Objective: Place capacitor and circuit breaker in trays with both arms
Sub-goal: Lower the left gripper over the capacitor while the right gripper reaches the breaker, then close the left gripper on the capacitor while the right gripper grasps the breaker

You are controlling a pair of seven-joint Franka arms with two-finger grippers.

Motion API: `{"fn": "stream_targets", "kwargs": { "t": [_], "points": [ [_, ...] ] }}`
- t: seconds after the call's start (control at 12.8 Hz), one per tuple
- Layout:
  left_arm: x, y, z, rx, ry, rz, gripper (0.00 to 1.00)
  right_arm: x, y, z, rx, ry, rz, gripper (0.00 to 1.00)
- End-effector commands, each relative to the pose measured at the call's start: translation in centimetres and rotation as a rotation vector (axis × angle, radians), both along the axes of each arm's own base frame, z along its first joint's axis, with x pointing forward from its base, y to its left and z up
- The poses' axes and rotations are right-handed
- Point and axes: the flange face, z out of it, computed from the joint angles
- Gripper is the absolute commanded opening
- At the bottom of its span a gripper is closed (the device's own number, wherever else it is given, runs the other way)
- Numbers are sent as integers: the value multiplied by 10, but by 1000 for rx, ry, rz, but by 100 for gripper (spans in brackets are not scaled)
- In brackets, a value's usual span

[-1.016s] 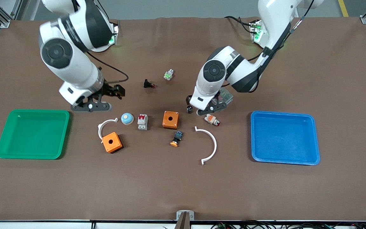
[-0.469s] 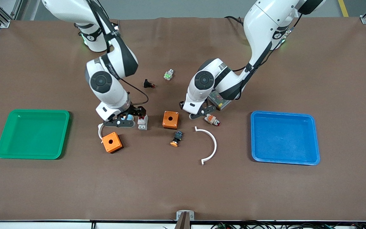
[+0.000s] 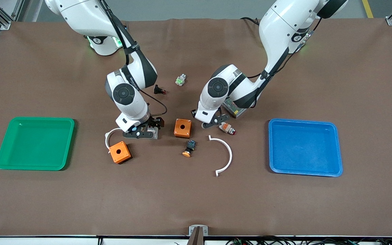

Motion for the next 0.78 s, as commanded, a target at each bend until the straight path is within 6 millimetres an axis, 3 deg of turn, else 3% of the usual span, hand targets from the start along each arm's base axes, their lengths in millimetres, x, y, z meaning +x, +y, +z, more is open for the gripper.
{"fn": "stream_targets", "kwargs": {
  "t": [0.0,0.31,0.7],
  "points": [
    [5,-5,-9,-4,-20,17,62,6,4,-11,0,8,-8,99],
    [5,-3,-14,2,-15,17,57,14,8,-25,-6,11,-5,97],
    [5,-2,-18,6,-11,17,48,14,8,-30,-7,12,-6,45]
  ]
}}
